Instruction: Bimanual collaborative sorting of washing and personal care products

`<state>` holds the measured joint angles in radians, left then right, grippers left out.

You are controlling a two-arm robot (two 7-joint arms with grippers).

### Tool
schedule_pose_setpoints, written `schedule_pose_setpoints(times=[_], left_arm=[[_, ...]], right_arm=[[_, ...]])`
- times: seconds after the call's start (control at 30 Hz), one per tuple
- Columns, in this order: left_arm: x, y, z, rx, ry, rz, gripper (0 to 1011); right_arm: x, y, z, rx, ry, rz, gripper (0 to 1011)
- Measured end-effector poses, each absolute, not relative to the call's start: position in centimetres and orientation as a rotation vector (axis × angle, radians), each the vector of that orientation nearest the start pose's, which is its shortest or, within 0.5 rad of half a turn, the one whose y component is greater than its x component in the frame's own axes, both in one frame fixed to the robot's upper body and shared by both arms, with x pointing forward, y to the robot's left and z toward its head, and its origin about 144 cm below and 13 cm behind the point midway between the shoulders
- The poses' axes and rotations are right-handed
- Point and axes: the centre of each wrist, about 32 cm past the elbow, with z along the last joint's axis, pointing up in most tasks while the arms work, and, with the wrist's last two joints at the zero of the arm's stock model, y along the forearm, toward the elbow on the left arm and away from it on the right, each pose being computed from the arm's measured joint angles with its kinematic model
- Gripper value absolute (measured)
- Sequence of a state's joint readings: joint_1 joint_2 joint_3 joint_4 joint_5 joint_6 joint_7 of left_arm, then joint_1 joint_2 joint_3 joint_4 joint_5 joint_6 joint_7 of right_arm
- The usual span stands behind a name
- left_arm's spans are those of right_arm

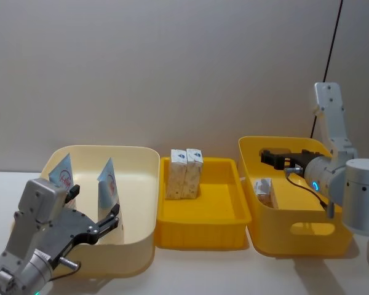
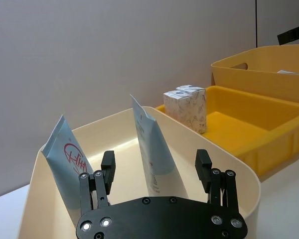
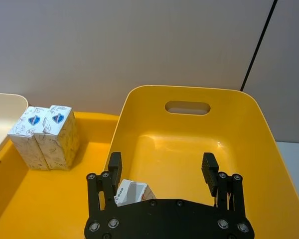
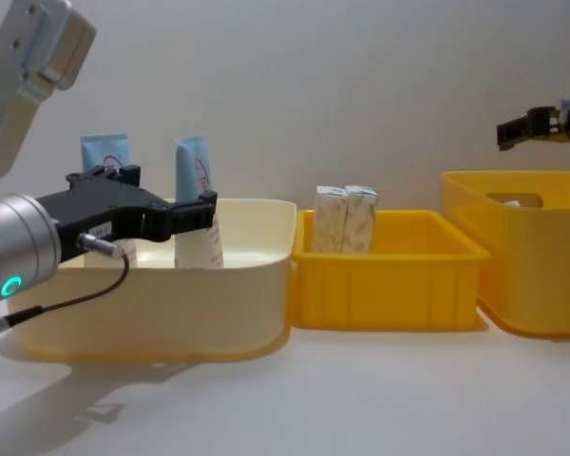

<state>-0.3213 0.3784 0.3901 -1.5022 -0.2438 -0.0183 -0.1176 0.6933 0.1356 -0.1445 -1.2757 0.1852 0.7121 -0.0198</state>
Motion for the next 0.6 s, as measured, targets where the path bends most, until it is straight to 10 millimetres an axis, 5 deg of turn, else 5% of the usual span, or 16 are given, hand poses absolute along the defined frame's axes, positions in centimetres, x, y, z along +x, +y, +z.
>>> schedule_pose_setpoints(times=[0.6], left_arm=[[55.3,23.2,121.1,0.044,-0.247,1.103,1001]], right_arm=[[62.1,-23.6,132.9,-0.292,0.225,-1.484,1001]])
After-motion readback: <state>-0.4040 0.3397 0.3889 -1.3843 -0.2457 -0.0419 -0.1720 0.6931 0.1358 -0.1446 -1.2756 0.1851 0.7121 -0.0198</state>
